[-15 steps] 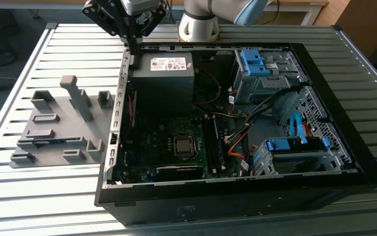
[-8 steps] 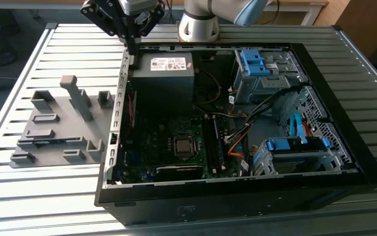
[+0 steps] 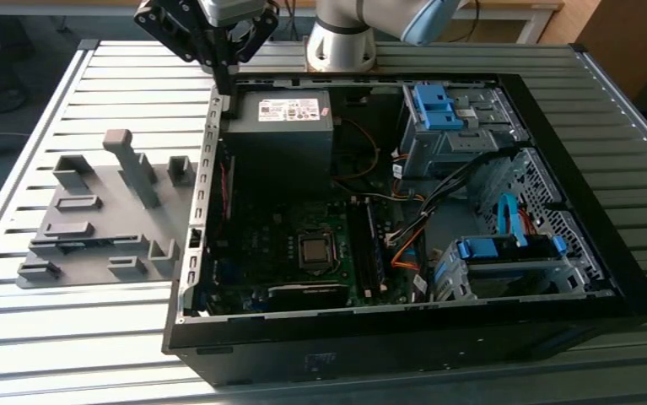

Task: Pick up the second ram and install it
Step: 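Reach for the second ram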

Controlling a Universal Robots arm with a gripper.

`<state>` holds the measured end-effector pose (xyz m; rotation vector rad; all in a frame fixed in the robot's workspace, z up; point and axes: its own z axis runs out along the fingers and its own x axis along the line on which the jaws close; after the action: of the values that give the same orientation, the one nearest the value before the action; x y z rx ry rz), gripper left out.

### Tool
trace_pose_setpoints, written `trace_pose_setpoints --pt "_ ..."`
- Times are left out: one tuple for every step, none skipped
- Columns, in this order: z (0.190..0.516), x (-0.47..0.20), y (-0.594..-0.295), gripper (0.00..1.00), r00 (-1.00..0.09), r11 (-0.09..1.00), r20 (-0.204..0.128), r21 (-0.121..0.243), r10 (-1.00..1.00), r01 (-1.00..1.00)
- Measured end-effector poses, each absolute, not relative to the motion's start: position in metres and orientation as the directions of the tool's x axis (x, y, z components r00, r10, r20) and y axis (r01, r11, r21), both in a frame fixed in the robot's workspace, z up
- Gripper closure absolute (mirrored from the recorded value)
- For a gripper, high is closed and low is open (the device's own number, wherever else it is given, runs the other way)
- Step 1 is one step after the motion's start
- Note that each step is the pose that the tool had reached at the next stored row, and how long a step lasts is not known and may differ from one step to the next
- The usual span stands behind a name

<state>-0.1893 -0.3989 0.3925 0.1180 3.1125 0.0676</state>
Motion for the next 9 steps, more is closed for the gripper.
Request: trace_pose_setpoints --pt "0.3924 -0.1896 -0.3989 0.89 -0.997 0.996 -0.024 0.044 0.076 0.075" --pt "0.3924 -0.1900 -0.3989 0.89 -0.997 0.996 -0.024 0.044 0.076 0.075" --pt "0.3924 -0.1903 -0.3989 0.89 -0.997 0.996 -0.024 0.044 0.076 0.075" --pt "0.3924 -0.1905 -0.3989 0.89 -0.997 0.996 -0.024 0.044 0.076 0.075" --pt "0.3924 -0.1907 -0.3989 0.89 -0.997 0.996 -0.024 0.044 0.076 0.075" --pt "0.3924 -0.1910 -0.3989 0.89 -0.997 0.996 -0.024 0.044 0.076 0.075" --pt "0.3924 -0.1913 -0.3989 0.89 -0.997 0.996 -0.024 0.044 0.076 0.075" --pt "0.3924 -0.1917 -0.3990 0.89 -0.997 0.996 -0.024 0.044 0.076 0.075" --pt "0.3924 -0.1922 -0.3989 0.89 -0.997 0.996 -0.024 0.044 0.076 0.075"
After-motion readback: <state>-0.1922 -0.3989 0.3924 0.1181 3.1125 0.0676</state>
